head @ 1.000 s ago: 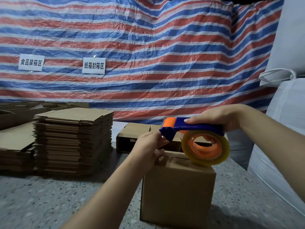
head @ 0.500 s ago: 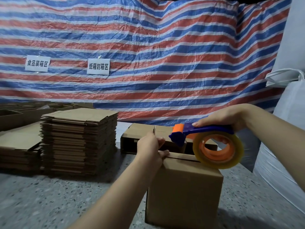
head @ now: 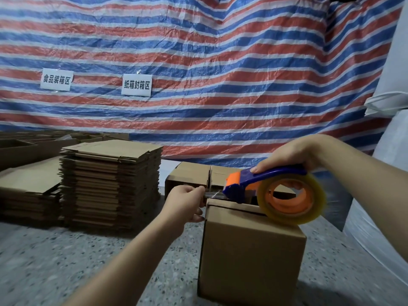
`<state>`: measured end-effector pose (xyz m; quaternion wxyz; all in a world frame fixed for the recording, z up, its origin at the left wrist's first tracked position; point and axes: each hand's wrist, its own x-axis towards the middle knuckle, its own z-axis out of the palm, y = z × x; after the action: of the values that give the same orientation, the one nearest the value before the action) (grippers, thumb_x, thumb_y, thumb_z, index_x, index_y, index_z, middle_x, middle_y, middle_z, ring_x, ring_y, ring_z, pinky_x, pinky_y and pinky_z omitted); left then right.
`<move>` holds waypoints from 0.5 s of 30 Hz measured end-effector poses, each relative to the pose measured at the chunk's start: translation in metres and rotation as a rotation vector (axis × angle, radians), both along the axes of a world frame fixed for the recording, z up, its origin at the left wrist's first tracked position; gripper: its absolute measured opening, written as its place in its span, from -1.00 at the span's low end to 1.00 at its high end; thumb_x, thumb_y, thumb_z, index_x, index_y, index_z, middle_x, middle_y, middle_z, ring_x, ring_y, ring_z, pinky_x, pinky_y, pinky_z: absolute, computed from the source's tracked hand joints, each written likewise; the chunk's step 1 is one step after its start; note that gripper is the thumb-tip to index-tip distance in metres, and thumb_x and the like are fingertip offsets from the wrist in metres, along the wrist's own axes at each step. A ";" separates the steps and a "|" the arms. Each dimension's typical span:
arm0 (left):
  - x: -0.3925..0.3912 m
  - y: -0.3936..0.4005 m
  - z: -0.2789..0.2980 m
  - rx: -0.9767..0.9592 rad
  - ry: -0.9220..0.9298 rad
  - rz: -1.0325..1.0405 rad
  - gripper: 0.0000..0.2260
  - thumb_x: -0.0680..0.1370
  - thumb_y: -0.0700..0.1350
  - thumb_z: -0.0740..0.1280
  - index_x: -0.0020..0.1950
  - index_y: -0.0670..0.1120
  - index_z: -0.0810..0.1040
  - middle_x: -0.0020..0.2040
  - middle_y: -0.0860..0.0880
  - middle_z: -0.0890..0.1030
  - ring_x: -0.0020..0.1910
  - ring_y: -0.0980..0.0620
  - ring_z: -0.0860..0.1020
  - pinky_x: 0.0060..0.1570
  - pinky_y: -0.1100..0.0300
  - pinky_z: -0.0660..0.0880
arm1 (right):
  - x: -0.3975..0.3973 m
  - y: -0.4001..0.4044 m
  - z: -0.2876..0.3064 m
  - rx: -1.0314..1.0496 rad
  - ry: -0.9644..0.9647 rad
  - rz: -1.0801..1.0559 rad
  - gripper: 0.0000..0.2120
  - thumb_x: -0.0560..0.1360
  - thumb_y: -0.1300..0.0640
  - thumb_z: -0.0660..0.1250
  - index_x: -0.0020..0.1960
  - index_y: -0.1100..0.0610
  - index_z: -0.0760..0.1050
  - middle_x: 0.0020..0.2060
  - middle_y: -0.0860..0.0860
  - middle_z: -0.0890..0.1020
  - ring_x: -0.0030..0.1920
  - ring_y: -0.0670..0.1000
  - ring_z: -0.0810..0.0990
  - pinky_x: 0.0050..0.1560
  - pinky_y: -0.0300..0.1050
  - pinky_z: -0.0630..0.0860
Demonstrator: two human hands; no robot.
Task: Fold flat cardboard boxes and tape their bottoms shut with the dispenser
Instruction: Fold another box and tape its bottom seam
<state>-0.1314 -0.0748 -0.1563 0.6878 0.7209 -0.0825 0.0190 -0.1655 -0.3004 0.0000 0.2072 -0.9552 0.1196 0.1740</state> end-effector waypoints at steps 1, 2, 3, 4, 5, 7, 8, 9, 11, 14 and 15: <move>-0.001 0.000 -0.001 -0.036 0.017 -0.005 -0.76 0.63 -0.11 0.28 -0.20 -0.17 0.55 -0.36 -0.04 0.50 -0.49 0.08 0.45 -0.52 0.29 0.44 | 0.001 0.003 0.001 -0.018 0.006 0.000 -0.19 0.15 -0.37 0.50 0.22 0.13 0.62 -0.09 0.09 0.73 -0.29 -0.04 0.65 -0.30 -0.17 0.58; -0.002 -0.001 -0.002 -0.077 0.035 -0.010 -0.78 0.63 -0.13 0.27 -0.17 -0.18 0.56 -0.34 -0.06 0.52 -0.50 0.09 0.47 -0.52 0.29 0.45 | 0.002 0.005 0.001 -0.036 0.011 -0.002 -0.20 0.14 -0.37 0.50 0.21 0.13 0.62 -0.11 0.09 0.73 -0.30 -0.04 0.65 -0.31 -0.17 0.58; -0.004 -0.001 -0.004 -0.122 0.056 -0.017 -0.79 0.63 -0.15 0.26 -0.15 -0.19 0.56 -0.33 -0.07 0.53 -0.51 0.10 0.47 -0.51 0.29 0.45 | 0.003 0.008 0.002 -0.048 0.015 -0.005 -0.20 0.13 -0.37 0.51 0.19 0.14 0.61 -0.14 0.08 0.73 -0.32 -0.04 0.66 -0.32 -0.18 0.58; -0.006 -0.001 -0.005 -0.167 0.080 -0.027 -0.80 0.63 -0.16 0.26 -0.14 -0.20 0.55 -0.32 -0.08 0.53 -0.52 0.10 0.47 -0.51 0.29 0.46 | 0.004 0.009 0.002 -0.054 0.019 -0.007 -0.19 0.12 -0.37 0.51 0.18 0.14 0.61 -0.16 0.08 0.73 -0.33 -0.04 0.66 -0.34 -0.18 0.58; -0.008 -0.002 -0.007 -0.215 0.103 -0.039 -0.81 0.64 -0.19 0.24 -0.15 -0.21 0.54 -0.33 -0.08 0.52 -0.53 0.11 0.45 -0.51 0.30 0.46 | 0.005 0.011 0.002 -0.058 0.025 -0.003 -0.18 0.10 -0.36 0.52 0.18 0.15 0.60 -0.17 0.08 0.73 -0.34 -0.04 0.66 -0.34 -0.18 0.58; -0.010 -0.003 -0.011 -0.295 0.134 -0.058 -0.83 0.63 -0.24 0.22 -0.14 -0.21 0.50 -0.33 -0.10 0.50 -0.51 0.10 0.43 -0.51 0.32 0.44 | 0.006 0.015 0.002 -0.065 0.041 0.007 -0.17 0.10 -0.36 0.53 0.19 0.15 0.59 -0.18 0.07 0.73 -0.33 -0.04 0.66 -0.35 -0.18 0.58; -0.011 -0.004 -0.013 -0.320 0.141 -0.064 -0.84 0.63 -0.25 0.21 -0.13 -0.21 0.50 -0.32 -0.11 0.50 -0.48 0.08 0.43 -0.49 0.32 0.44 | 0.007 0.016 0.002 -0.071 0.045 0.009 -0.19 0.12 -0.35 0.53 0.19 0.15 0.59 -0.18 0.07 0.73 -0.34 -0.04 0.67 -0.35 -0.18 0.57; -0.011 -0.004 -0.014 -0.341 0.146 -0.071 -0.85 0.64 -0.25 0.20 -0.11 -0.22 0.49 -0.29 -0.12 0.49 -0.43 0.06 0.44 -0.46 0.29 0.45 | 0.007 0.018 0.002 -0.076 0.047 0.009 -0.21 0.14 -0.35 0.52 0.18 0.16 0.58 -0.20 0.07 0.73 -0.34 -0.04 0.67 -0.36 -0.18 0.57; -0.011 -0.005 -0.018 -0.382 0.160 -0.093 -0.88 0.64 -0.26 0.19 -0.06 -0.22 0.47 -0.27 -0.14 0.48 -0.38 0.03 0.44 -0.40 0.26 0.45 | 0.008 0.020 0.002 -0.087 0.045 0.012 -0.22 0.15 -0.35 0.53 0.18 0.16 0.58 -0.21 0.07 0.73 -0.34 -0.03 0.68 -0.37 -0.18 0.57; -0.011 -0.004 -0.023 -0.406 0.171 -0.107 -0.86 0.65 -0.26 0.19 -0.09 -0.19 0.47 -0.34 -0.10 0.50 -0.39 0.05 0.46 -0.36 0.24 0.47 | 0.009 0.021 0.002 -0.105 0.044 0.015 -0.23 0.15 -0.35 0.53 0.16 0.15 0.59 -0.21 0.07 0.73 -0.34 -0.03 0.68 -0.37 -0.18 0.57; -0.010 -0.004 -0.025 -0.405 0.169 -0.108 -0.85 0.65 -0.25 0.20 -0.10 -0.19 0.47 -0.34 -0.09 0.50 -0.38 0.04 0.47 -0.34 0.24 0.49 | 0.009 0.022 0.002 -0.103 0.048 0.015 -0.25 0.16 -0.35 0.53 0.15 0.15 0.60 -0.22 0.06 0.73 -0.35 -0.04 0.67 -0.37 -0.19 0.57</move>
<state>-0.1410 -0.0787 -0.1813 0.8230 0.5617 -0.0576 -0.0623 -0.1565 -0.2788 0.0016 0.1536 -0.9610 0.1261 0.1923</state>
